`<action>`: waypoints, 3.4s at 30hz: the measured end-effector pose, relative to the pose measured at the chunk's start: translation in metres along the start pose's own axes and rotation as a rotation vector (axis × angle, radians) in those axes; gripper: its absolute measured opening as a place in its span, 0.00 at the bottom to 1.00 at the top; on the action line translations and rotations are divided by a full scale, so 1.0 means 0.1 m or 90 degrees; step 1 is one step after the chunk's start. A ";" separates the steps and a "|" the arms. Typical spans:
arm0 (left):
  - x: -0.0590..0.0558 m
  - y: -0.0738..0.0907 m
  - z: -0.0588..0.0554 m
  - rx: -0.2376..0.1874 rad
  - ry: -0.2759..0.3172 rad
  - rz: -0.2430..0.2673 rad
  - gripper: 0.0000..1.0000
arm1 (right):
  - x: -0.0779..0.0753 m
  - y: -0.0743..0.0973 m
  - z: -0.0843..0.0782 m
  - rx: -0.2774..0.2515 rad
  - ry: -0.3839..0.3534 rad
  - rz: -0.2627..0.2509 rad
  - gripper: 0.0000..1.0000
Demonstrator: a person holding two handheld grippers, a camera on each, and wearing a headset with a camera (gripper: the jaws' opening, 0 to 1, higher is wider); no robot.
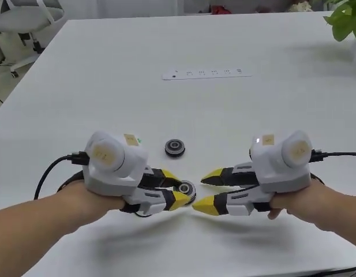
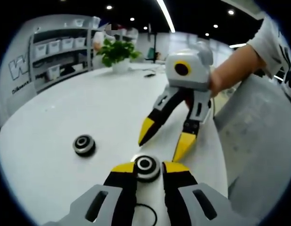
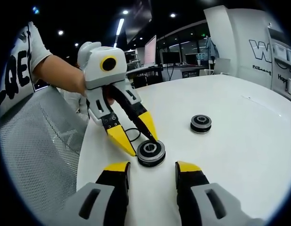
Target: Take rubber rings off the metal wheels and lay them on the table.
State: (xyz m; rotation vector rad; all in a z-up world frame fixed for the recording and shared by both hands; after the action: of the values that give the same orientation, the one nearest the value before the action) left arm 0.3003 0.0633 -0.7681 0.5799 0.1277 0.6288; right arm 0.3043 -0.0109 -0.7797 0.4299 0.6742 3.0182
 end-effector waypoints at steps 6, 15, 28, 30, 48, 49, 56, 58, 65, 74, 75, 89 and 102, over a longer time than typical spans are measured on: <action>0.04 -0.02 0.00 0.002 0.007 0.011 0.16 | -0.01 -0.01 0.01 -0.003 -0.002 -0.002 0.34; 0.03 -0.03 0.00 -0.001 -0.017 0.016 0.14 | -0.01 -0.06 0.02 -0.002 -0.012 0.003 0.31; 0.03 -0.02 0.00 -0.004 -0.036 0.029 0.14 | -0.04 -0.11 0.00 0.003 -0.032 0.005 0.21; 0.03 -0.02 0.00 -0.007 -0.039 0.029 0.13 | -0.02 -0.11 -0.02 0.007 -0.036 0.007 0.19; 0.02 -0.02 -0.01 -0.008 -0.040 0.035 0.13 | -0.04 -0.08 -0.07 0.032 -0.034 -0.009 0.00; 0.01 -0.02 -0.01 -0.008 -0.043 0.035 0.13 | -0.04 -0.08 -0.07 0.031 -0.038 -0.013 0.00; 0.01 -0.02 -0.01 -0.005 -0.055 0.039 0.12 | -0.05 -0.05 -0.06 0.004 -0.090 -0.016 0.00; 0.01 -0.02 -0.01 -0.005 -0.055 0.039 0.12 | -0.06 -0.03 -0.06 -0.010 -0.108 -0.015 0.00; 0.01 -0.02 -0.01 -0.003 -0.057 0.042 0.12 | -0.07 0.01 -0.03 -0.040 -0.146 -0.017 0.00; 0.00 -0.02 -0.01 -0.003 -0.060 0.046 0.12 | -0.09 0.02 0.03 -0.080 -0.180 -0.020 0.00; 0.00 -0.02 -0.01 -0.003 -0.060 0.047 0.12 | -0.09 0.03 0.03 -0.086 -0.188 -0.020 0.00; 0.00 -0.02 -0.01 -0.001 -0.062 0.056 0.12 | -0.07 0.01 0.07 -0.086 -0.185 -0.019 0.00; 0.00 -0.02 -0.01 -0.001 -0.060 0.058 0.12 | 0.00 -0.10 0.16 -0.073 -0.152 0.006 0.00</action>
State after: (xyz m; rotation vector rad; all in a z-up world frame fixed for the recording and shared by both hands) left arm 0.3015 0.0622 -0.7698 0.6155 0.0124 0.6891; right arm 0.3084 0.0048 -0.7696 0.7721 0.4823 2.9260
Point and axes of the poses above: the centre of the closed fingertips' face, and the gripper's own axes: y roughly backward along the fingers, x roughly to its left, z roughly out of its top, the point moved 4 cm from there along y, roughly backward along the fingers, and after that the axes turned 14 degrees about z, right-handed, at the moved point
